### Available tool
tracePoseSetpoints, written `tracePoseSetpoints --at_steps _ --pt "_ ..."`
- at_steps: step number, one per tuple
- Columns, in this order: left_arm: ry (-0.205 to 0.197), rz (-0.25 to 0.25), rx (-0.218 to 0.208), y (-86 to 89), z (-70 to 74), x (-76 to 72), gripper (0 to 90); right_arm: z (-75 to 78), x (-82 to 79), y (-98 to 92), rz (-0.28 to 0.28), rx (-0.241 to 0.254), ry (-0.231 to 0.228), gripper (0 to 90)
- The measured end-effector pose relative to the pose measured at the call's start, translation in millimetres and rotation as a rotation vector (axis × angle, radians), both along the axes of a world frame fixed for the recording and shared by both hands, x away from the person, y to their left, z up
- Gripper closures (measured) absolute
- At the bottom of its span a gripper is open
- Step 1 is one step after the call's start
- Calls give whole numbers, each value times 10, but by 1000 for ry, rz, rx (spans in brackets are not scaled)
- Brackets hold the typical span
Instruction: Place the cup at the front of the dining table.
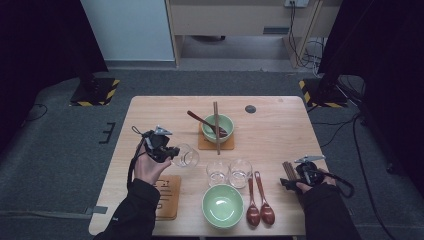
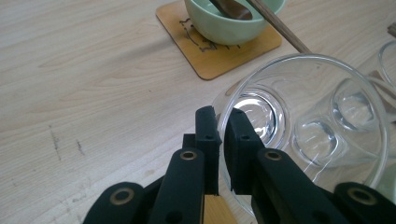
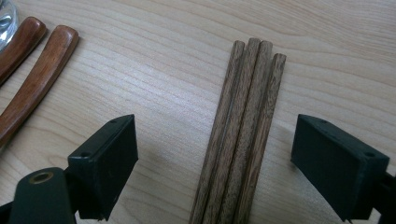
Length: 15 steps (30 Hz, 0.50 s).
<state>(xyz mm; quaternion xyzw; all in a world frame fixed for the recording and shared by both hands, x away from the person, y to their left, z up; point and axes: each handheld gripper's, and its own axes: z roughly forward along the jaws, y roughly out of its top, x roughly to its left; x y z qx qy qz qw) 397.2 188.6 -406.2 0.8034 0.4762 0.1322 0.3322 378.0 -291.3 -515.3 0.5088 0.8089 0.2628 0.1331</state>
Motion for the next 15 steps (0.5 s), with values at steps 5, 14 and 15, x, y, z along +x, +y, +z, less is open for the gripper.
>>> tracePoseSetpoints --at_steps 5,14,15 --pt "-25 24 -14 43 44 7 843 -6 1 0 3 -2 -2 146" --pt "-22 36 -5 65 53 51 843 -9 -9 1 -2 -3 2 146" --pt "-24 38 -5 68 55 60 844 -10 -8 1 -1 -4 1 146"
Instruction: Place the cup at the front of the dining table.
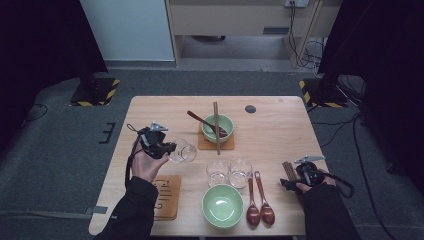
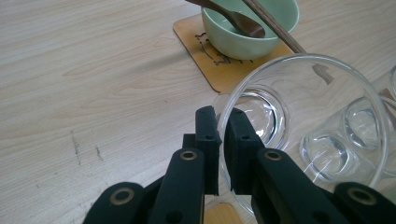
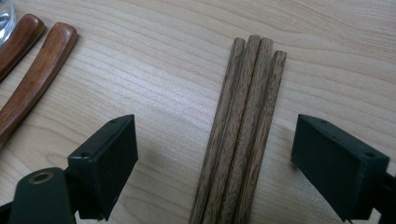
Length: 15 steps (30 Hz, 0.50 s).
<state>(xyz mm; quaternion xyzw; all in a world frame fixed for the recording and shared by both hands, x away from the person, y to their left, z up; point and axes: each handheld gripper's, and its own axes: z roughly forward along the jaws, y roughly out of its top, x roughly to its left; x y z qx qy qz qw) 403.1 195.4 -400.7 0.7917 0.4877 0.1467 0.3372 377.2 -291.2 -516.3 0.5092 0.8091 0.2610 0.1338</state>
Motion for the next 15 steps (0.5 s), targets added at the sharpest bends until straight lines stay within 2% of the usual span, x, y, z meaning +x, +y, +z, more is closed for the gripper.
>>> tracePoseSetpoints --at_steps 15 --pt "4 10 13 -26 -41 171 844 -8 5 -1 0 1 5 143"
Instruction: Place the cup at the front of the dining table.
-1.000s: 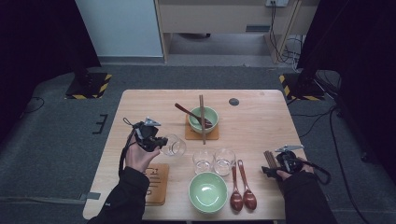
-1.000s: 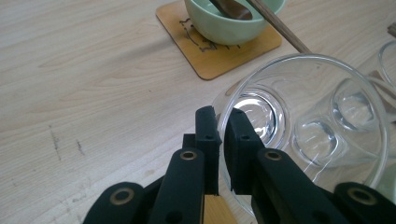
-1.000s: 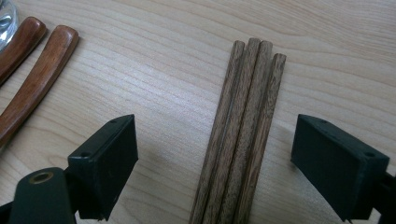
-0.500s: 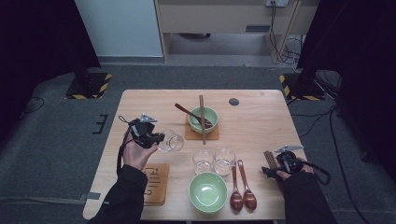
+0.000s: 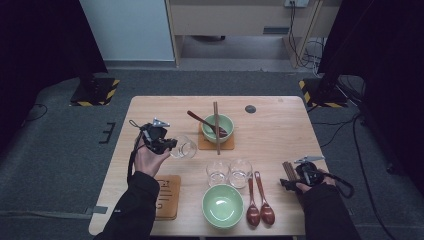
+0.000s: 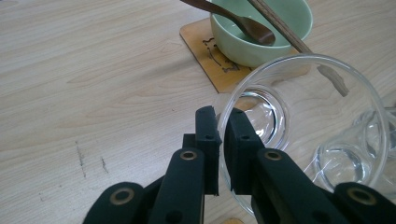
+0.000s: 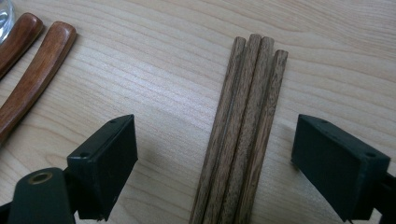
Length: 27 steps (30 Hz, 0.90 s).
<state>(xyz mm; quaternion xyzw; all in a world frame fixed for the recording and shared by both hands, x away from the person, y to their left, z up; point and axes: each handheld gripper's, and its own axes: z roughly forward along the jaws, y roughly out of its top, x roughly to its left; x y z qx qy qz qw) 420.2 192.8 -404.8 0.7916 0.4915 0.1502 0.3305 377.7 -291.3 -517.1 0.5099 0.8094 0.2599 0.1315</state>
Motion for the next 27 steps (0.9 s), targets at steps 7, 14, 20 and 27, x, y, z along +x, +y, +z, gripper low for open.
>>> tracePoseSetpoints --at_steps 7,14,20,27 --pt "10 15 1 17 -33 100 844 -2 2 -9 -2 -1 -5 143" --pt "17 36 12 49 -88 182 844 -3 4 -10 -2 -2 -4 143" --pt "18 49 11 50 -136 246 843 -3 4 -11 -1 -2 -4 143" --pt "16 70 2 55 -193 335 844 -1 3 -12 -3 1 -4 142"
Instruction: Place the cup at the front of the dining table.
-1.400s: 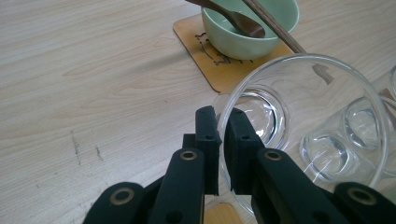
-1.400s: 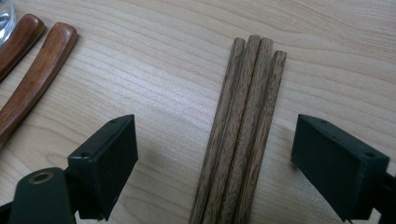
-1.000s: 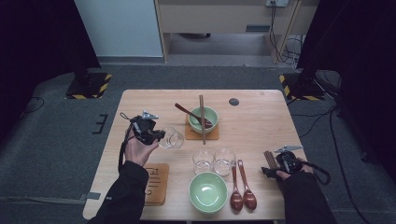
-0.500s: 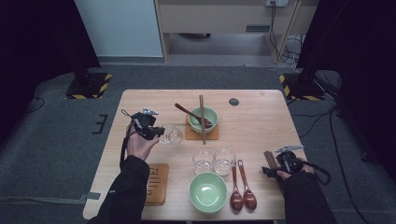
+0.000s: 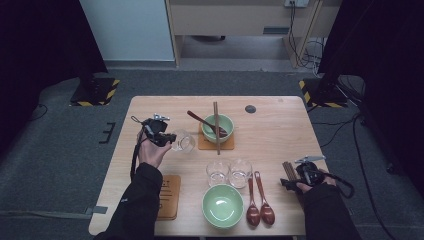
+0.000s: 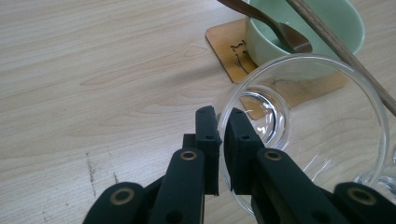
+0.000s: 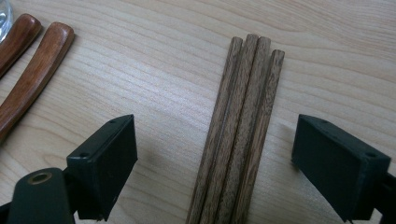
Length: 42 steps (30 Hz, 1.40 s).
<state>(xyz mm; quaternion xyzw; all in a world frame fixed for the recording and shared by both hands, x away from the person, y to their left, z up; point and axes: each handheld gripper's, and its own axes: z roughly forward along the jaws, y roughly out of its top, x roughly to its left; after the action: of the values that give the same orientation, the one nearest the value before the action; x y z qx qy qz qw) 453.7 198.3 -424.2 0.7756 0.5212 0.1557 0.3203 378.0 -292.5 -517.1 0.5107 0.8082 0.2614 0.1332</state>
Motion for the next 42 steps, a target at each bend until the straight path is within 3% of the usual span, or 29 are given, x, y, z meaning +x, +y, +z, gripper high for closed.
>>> tracePoseSetpoints --at_steps 26,42 --pt "91 41 37 -42 -271 231 844 0 0 -4 0 2 0 139" --pt "110 44 9 -57 -330 282 844 -13 4 2 4 -3 4 140"
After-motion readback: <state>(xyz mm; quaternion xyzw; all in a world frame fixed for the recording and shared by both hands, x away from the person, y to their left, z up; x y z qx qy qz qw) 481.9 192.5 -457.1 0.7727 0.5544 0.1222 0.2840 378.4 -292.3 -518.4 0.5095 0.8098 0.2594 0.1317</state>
